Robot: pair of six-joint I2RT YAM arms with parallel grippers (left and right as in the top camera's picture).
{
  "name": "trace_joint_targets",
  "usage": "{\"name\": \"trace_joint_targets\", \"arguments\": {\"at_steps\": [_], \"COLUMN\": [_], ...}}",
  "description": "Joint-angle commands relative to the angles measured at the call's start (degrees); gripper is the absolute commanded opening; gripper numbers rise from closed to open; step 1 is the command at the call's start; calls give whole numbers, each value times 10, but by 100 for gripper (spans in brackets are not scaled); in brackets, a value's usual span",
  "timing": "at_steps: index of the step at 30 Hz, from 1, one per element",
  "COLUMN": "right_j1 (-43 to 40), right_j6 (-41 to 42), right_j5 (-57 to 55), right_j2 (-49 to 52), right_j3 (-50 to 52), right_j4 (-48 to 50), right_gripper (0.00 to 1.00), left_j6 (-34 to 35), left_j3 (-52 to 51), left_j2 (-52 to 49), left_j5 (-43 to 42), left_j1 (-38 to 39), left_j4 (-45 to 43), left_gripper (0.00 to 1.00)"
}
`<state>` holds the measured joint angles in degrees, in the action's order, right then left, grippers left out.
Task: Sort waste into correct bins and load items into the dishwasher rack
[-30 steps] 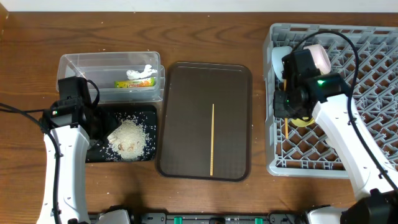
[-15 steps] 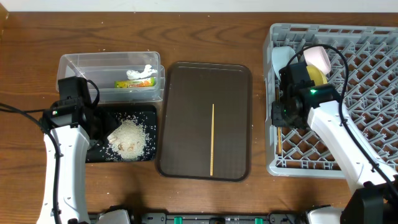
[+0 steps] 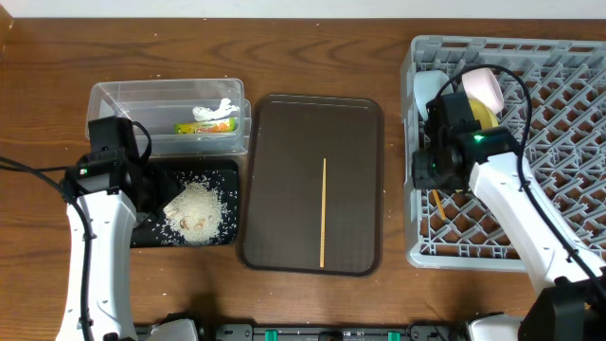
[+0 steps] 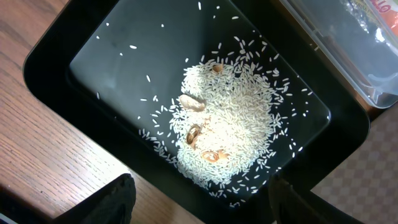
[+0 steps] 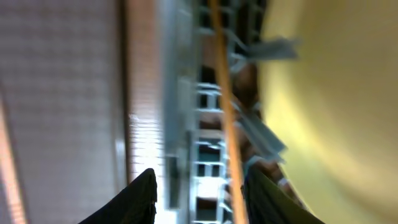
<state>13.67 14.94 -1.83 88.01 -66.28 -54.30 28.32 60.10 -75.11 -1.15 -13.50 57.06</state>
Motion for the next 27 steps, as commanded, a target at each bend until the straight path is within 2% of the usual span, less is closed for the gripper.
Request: {"name": "trace_joint_targets", "arguments": {"at_steps": [1, 7, 16, 23, 27], "right_j1": [3, 45, 155, 225, 256], "right_j6": [-9, -8, -8, 32, 81], "right_j5": [39, 90, 91, 92, 91], "right_j2": [-11, -15, -3, 76, 134], "right_j3": [-47, -73, -71, -71, -71], "right_j4": [6, 47, 79, 85, 85], "right_gripper": [44, 44, 48, 55, 54], "left_j6": [0, 1, 1, 1, 0], "left_j3": [1, 1, 1, 1, 1], "left_j2": [2, 2, 2, 2, 2], "left_j5": [3, 3, 3, 3, 3], "left_j1": [-3, -3, -3, -3, -3], "left_j4": [3, 3, 3, 3, 3], "left_gripper": [72, 72, 72, 71, 71]}}
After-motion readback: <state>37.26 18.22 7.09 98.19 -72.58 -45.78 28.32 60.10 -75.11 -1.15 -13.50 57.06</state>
